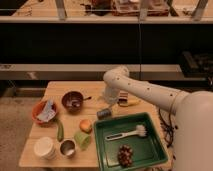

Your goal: Place sponge in metal cup

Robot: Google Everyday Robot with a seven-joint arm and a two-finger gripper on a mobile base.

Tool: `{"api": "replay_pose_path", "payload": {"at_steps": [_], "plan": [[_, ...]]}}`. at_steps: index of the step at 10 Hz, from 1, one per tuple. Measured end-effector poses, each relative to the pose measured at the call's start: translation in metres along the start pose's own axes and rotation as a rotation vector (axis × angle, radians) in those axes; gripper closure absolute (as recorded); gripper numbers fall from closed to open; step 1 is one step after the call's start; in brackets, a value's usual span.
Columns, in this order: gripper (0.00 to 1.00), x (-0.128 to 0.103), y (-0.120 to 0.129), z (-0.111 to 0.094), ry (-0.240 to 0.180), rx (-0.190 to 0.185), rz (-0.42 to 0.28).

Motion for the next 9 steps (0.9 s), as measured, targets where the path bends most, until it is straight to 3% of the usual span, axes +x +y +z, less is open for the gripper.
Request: {"api": "replay_pose_path", "payload": {"at_steps": [4, 6, 9], "plan": [[0.2, 0.005, -0.007, -0.005, -0.021, -0.027, 0.004], [0.33, 0.006, -0.004, 0.005, -0.021, -0.042, 0.007], [0.64, 0.003, -0.005, 0.017, -0.01, -0.042, -0.003]]}}
